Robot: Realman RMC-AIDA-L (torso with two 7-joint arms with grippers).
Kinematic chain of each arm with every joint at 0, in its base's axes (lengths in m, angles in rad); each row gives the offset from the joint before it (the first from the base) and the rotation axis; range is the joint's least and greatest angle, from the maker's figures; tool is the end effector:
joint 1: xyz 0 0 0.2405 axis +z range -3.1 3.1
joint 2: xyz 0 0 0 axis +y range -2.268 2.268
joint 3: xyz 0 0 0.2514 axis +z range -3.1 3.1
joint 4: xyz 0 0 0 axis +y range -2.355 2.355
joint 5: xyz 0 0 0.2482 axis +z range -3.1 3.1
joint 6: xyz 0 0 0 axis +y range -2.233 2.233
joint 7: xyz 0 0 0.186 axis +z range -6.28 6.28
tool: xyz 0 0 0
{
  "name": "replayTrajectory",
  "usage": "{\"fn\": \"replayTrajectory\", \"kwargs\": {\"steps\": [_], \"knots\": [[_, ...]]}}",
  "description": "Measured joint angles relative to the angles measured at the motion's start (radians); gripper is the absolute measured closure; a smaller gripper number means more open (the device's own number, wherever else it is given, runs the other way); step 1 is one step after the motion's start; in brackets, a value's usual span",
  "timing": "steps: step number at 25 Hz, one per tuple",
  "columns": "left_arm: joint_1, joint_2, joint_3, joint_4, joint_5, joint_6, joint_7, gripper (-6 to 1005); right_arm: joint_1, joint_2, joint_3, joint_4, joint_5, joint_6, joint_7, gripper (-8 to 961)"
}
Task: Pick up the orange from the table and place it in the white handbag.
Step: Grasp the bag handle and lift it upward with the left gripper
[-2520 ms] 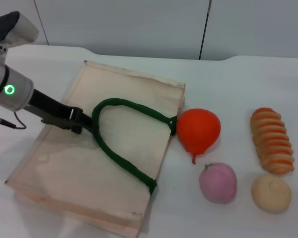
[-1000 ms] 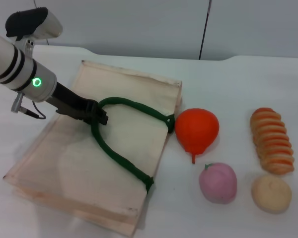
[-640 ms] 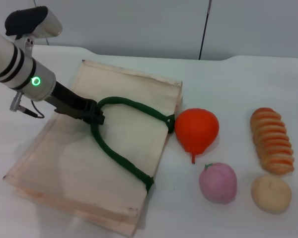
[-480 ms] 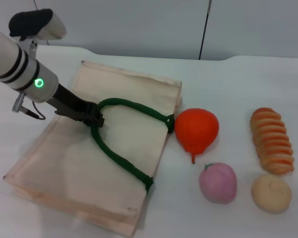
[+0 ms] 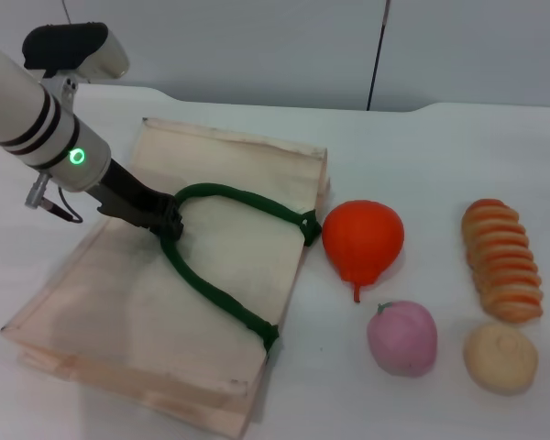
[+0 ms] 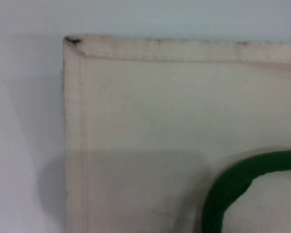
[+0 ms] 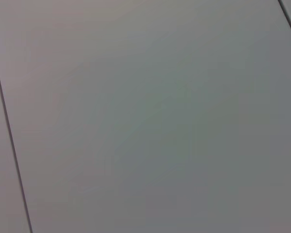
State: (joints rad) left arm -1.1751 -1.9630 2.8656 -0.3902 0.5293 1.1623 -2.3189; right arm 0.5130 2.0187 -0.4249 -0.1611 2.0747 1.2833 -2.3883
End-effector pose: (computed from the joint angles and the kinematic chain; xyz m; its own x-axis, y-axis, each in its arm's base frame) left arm -0.2833 0.4727 -0.0248 0.3842 0.9218 0.0517 0.8310 -0.3208 -0.4544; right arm 0.3446 0.4205 0.0604 0.4587 0.1410 -0.8774 -0.8455 -0.2347 -0.4797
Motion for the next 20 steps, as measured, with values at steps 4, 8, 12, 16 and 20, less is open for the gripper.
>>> {"fn": "replayTrajectory", "kwargs": {"steps": [4, 8, 12, 16, 20], "knots": [[-0.002, 0.0, 0.0, 0.0, 0.001, -0.005, 0.001, 760, -0.002, 0.0, 0.0, 0.0, -0.001, 0.004, 0.0, 66], [-0.004, 0.0, 0.0, -0.001, -0.002, -0.016, 0.011, 765, -0.003, 0.0, 0.0, 0.0, -0.001, 0.005, 0.0, 66], [-0.005, -0.001, -0.001, -0.001, -0.008, -0.022, 0.023, 864, -0.006, 0.0, 0.0, 0.0, -0.001, 0.005, 0.0, 66], [-0.003, -0.009, -0.003, -0.012, -0.084, -0.011, 0.078, 867, -0.014, 0.0, 0.0, 0.0, -0.003, 0.004, 0.0, 66], [0.009, -0.005, -0.003, -0.063, -0.212, 0.081, 0.153, 869, -0.018, 0.0, 0.0, 0.0, -0.005, 0.002, 0.0, 66]]}}
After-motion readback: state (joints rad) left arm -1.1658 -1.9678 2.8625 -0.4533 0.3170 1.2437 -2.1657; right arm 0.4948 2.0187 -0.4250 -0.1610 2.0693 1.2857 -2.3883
